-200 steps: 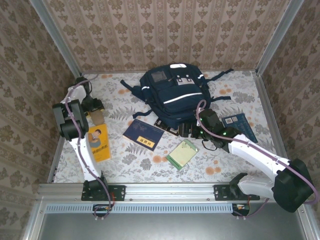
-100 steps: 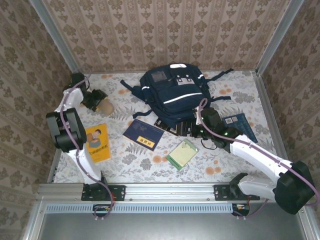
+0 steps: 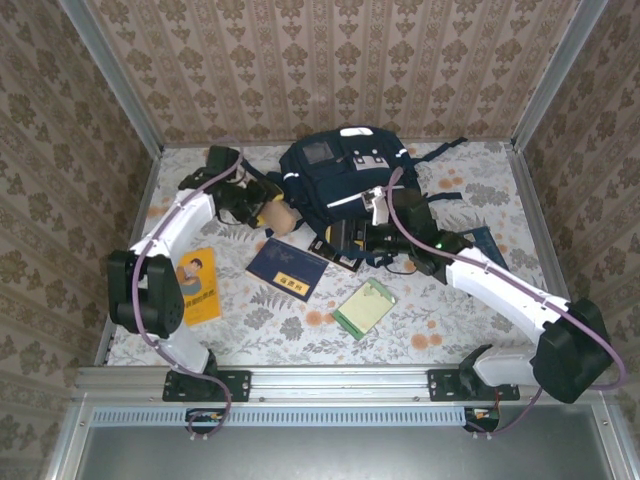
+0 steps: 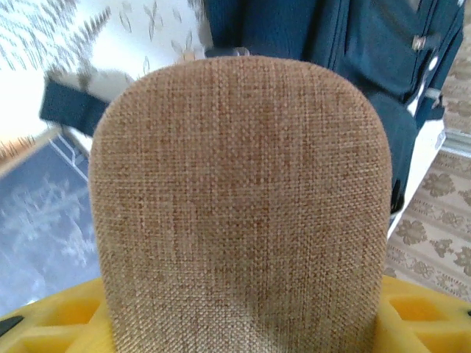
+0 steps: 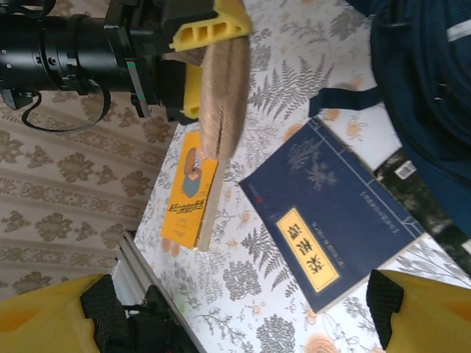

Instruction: Pack the student bag

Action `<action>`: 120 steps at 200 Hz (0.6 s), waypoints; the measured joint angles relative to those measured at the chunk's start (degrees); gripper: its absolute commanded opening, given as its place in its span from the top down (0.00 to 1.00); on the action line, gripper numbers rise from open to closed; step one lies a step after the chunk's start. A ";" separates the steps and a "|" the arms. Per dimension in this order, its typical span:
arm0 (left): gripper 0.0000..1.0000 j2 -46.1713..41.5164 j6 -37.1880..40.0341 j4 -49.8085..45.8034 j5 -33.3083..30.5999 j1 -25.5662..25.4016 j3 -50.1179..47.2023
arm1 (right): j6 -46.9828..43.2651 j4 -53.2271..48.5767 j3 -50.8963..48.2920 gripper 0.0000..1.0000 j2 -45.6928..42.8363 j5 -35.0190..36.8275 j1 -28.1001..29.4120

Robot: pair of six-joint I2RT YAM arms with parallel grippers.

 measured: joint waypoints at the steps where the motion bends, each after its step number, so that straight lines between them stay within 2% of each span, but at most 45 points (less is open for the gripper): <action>1: 0.40 -0.04 -0.07 -0.02 0.00 -0.13 -0.02 | 0.00 0.04 0.04 0.09 0.07 -0.02 0.04; 57: 0.41 -3.37 -4.28 0.07 -0.02 -8.79 -1.51 | 0.92 1.95 2.78 0.08 7.43 -0.42 4.81; 91: 0.42 -3.87 -5.35 0.31 -0.02 -12.50 -1.51 | 1.75 3.10 3.65 0.12 10.73 -0.37 6.40; 120: 0.41 -5.01 -5.75 0.68 -0.26 -14.45 -1.77 | 2.86 4.15 3.87 0.29 11.15 0.28 6.78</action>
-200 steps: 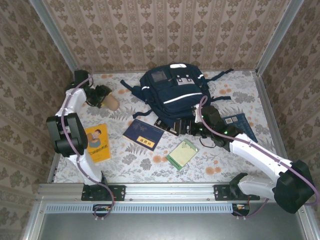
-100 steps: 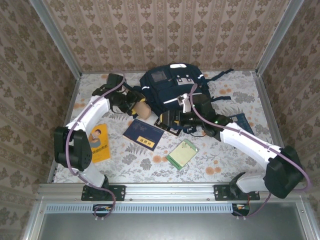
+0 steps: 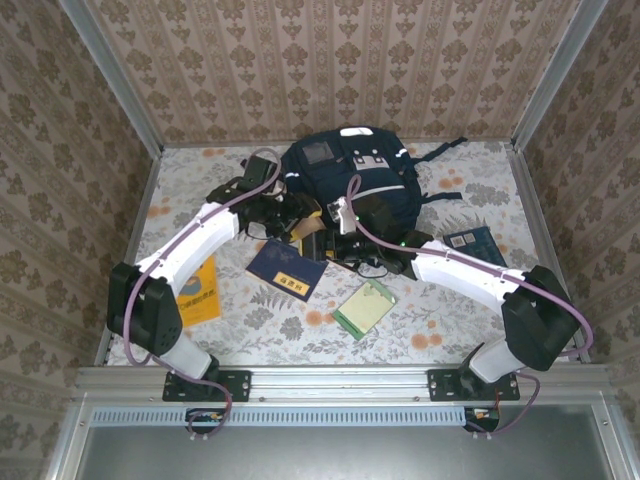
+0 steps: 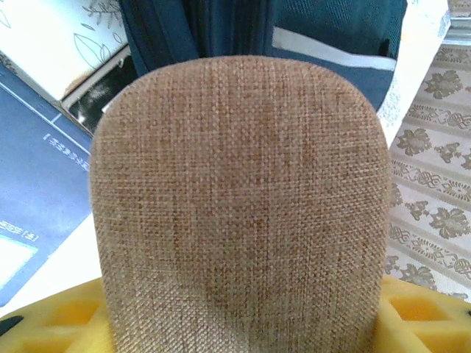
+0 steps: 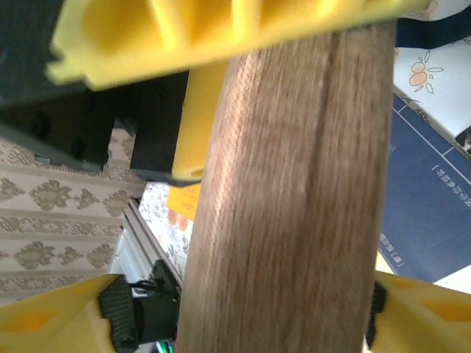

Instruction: Pack the student bag

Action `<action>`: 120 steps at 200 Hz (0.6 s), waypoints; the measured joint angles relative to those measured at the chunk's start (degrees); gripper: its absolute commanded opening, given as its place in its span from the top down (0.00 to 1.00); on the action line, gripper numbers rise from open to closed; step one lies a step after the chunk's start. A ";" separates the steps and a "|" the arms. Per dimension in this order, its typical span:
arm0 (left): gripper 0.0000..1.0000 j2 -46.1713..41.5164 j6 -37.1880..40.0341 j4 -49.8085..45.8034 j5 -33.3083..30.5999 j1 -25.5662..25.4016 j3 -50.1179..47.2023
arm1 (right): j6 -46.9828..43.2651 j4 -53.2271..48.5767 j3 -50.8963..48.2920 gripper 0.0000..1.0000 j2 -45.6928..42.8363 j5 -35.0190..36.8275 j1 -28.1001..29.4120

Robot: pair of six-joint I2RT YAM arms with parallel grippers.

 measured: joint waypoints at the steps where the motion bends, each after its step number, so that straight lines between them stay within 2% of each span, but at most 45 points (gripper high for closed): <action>1: 0.42 -0.09 0.00 0.00 0.00 -0.04 -0.02 | 0.11 0.07 0.00 0.30 0.00 0.00 0.00; 36: 0.42 -0.94 0.00 0.31 -0.55 -1.11 -0.33 | 2.16 1.92 -0.02 0.54 -0.02 1.90 0.00; 50: 0.37 -1.07 0.04 0.50 -0.92 -1.14 -0.33 | 2.86 2.05 -0.33 0.62 -0.02 2.67 0.00; 73: 0.24 -1.07 1.16 0.66 -2.10 -1.64 -0.13 | 3.37 2.19 -0.57 0.63 -0.31 3.45 0.11; 98: 0.19 -0.96 4.63 -0.11 -2.12 -1.90 1.86 | 2.93 0.81 -1.66 0.63 -2.67 6.75 0.15; 120: 0.17 1.40 12.09 -1.84 -2.71 -1.84 9.18 | 2.45 -2.05 -3.80 0.63 -8.09 10.34 -0.48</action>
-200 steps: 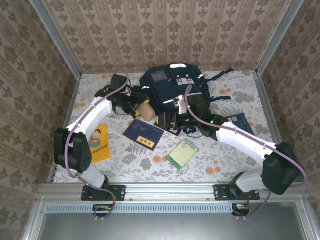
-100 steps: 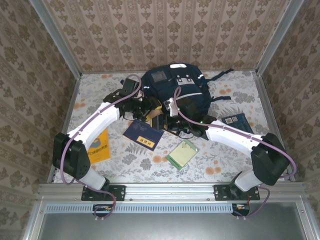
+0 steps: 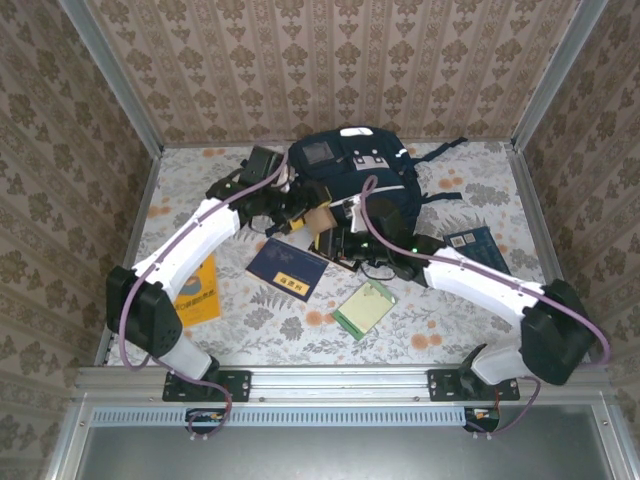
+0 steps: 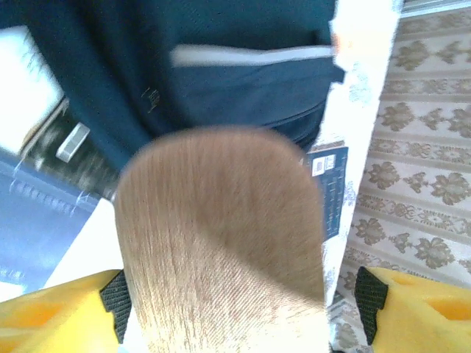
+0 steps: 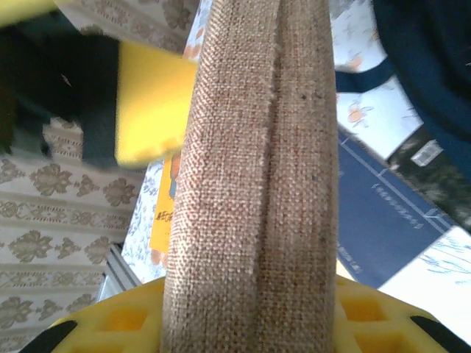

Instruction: Pack the student bag

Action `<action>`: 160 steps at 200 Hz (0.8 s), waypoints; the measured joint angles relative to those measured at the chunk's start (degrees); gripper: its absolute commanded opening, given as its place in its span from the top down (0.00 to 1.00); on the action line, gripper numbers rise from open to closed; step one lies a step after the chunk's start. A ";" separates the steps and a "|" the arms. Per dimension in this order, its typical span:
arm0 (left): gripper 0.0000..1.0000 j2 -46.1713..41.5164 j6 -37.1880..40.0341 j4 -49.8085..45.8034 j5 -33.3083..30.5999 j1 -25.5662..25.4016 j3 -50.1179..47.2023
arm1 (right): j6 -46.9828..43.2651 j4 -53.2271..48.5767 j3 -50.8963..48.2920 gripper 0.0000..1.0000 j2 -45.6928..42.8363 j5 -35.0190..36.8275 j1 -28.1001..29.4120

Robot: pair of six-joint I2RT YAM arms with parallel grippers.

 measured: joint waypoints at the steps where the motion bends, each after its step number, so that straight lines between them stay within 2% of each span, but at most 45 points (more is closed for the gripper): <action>1: 0.17 0.31 0.79 -0.07 -0.09 0.04 0.61 | 0.02 -0.24 -0.15 0.63 -0.42 0.26 -0.13; 20: 0.17 3.78 8.85 -0.44 -0.85 0.15 8.22 | -0.81 -3.23 -1.99 0.62 -5.86 3.08 -2.36; 47: 0.17 9.16 18.93 1.99 0.02 0.48 14.23 | -2.34 -7.80 -4.94 0.62 -12.50 6.38 -7.34; 75: 0.17 22.40 25.83 2.51 3.50 1.38 27.06 | -4.09 -12.85 -8.74 0.62 -18.43 8.02 -12.79; 116: 0.22 44.26 28.39 2.80 13.81 4.31 46.51 | -7.54 -20.02 -10.58 0.60 -25.03 9.20 -15.74; 135: 0.22 50.23 27.69 3.06 18.01 5.03 49.33 | -8.90 -22.12 -10.91 0.60 -27.28 9.29 -15.96; 160: 0.25 53.29 26.97 3.43 21.09 4.76 49.59 | -9.70 -23.08 -12.83 0.60 -29.70 9.38 -15.96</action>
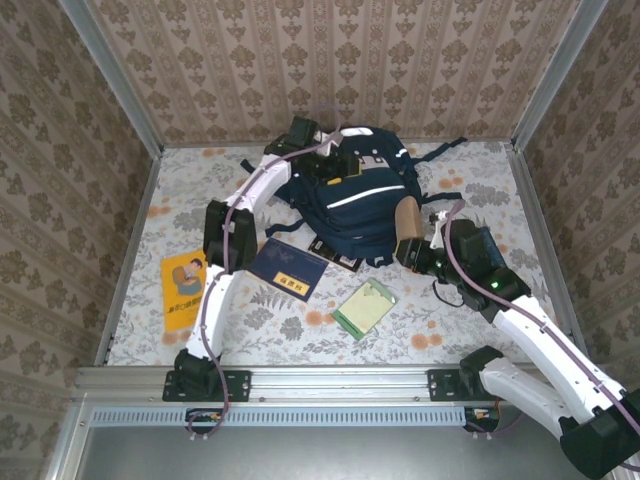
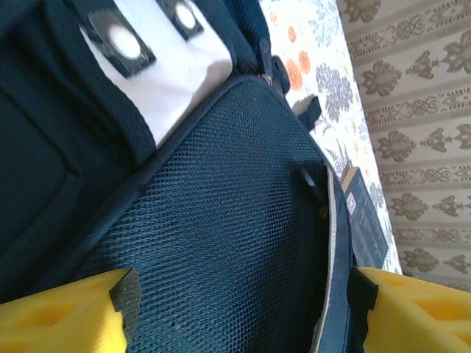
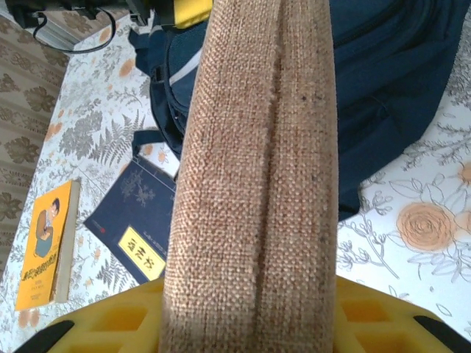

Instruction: Pack the student bag

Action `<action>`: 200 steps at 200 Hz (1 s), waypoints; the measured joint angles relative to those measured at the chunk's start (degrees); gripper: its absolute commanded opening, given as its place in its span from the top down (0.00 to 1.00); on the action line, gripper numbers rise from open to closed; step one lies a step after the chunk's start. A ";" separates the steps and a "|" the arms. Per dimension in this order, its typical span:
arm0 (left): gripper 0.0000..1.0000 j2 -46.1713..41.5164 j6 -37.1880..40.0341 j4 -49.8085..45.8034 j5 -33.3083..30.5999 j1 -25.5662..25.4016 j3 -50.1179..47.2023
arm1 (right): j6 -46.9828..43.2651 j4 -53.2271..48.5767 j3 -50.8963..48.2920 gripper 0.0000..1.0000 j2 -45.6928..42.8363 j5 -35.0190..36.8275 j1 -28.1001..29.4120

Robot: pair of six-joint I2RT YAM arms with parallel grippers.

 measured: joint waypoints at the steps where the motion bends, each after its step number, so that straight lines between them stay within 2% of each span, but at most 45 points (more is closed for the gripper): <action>1: 0.25 0.02 0.00 0.02 0.07 -0.02 0.02 | 0.00 -0.02 -0.07 0.60 -0.07 0.02 0.00; 54: 0.27 0.00 -1.33 2.56 4.46 -2.38 -0.74 | -0.39 -0.76 -3.43 0.59 -0.85 0.04 -0.15; 106: 0.29 -0.09 -0.63 2.10 4.83 -4.24 -2.38 | -1.05 -0.76 -3.41 0.56 -1.14 0.13 -0.26; 127: 0.34 -0.33 0.13 2.36 4.90 -4.22 -3.45 | -1.62 -1.09 -3.41 0.56 -1.55 0.50 -0.26; 157: 0.51 -1.07 0.90 0.98 5.03 -4.28 -4.57 | -1.70 -1.20 -3.41 0.56 -2.60 0.96 -0.26; 200: 0.61 -1.07 2.62 -2.54 4.70 -4.35 -4.59 | -1.68 -1.09 -3.45 0.55 -3.26 1.14 -0.26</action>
